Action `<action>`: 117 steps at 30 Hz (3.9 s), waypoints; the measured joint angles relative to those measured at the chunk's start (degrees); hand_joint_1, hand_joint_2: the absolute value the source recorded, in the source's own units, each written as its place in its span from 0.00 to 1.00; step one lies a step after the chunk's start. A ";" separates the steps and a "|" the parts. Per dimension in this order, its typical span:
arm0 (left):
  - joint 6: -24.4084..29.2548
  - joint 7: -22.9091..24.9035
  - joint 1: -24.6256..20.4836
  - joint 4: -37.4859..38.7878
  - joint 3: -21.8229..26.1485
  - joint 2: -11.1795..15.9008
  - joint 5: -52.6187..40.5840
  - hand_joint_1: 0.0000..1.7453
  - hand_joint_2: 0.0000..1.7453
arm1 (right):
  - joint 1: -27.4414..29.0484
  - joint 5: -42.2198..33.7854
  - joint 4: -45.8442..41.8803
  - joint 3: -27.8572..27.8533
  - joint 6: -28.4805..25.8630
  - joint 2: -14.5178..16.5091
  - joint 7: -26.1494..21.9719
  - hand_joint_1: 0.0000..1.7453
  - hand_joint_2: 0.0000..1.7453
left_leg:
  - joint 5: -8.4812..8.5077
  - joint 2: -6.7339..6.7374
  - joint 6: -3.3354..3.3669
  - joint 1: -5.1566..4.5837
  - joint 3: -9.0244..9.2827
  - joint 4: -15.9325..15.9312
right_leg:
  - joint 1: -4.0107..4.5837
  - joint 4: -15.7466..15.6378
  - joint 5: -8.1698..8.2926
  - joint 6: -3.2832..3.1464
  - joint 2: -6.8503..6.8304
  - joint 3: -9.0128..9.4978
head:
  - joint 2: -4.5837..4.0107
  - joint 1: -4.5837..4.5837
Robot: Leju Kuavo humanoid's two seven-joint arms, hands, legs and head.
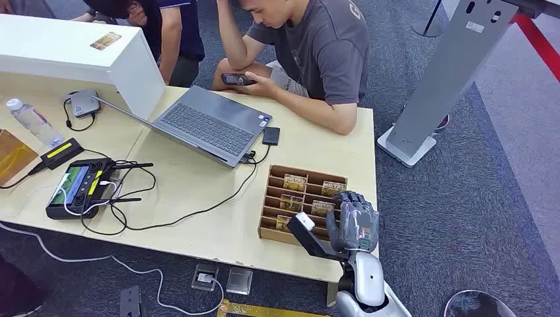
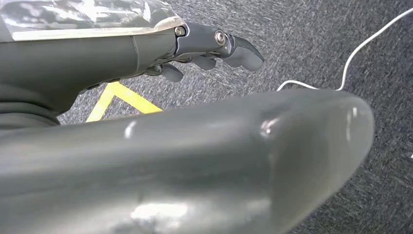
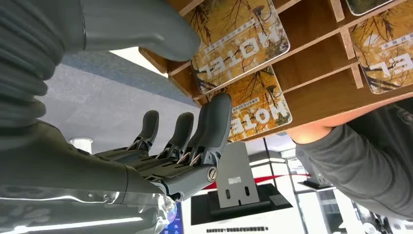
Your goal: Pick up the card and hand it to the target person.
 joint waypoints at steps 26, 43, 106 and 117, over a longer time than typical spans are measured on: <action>0.68 0.00 0.01 0.00 0.61 0.00 0.20 0.00 0.00 | -2.01 -0.91 2.57 2.80 0.40 1.73 -1.55 0.63 1.00 | 0.00 0.01 0.00 0.00 0.03 0.00 | 0.00 0.00 0.00 0.00 0.01 0.01 | 0.00 -0.02; 1.02 0.31 0.03 0.00 0.90 0.00 0.19 0.00 0.00 | -1.66 0.13 2.91 4.22 -0.21 1.94 -0.63 0.84 1.00 | 0.00 0.01 0.00 0.00 0.07 0.01 | 0.00 0.00 0.01 0.00 0.01 0.04 | 0.00 0.01; 1.70 0.25 0.17 0.02 2.34 -0.32 -3.37 0.00 0.00 | -21.49 2.24 -7.76 -0.07 -7.05 -1.34 -5.02 0.82 1.00 | 0.02 -0.01 0.02 0.00 0.00 0.02 | 0.00 0.05 0.02 0.01 0.00 0.02 | 0.00 -0.03; 1.84 0.34 0.17 0.02 2.39 -0.44 -2.89 0.00 0.00 | -27.13 1.08 6.56 0.63 -8.36 3.44 -6.77 0.79 1.00 | 0.03 -0.01 0.02 0.00 -0.01 0.02 | 0.00 0.06 0.02 0.01 0.00 0.01 | 0.00 -0.03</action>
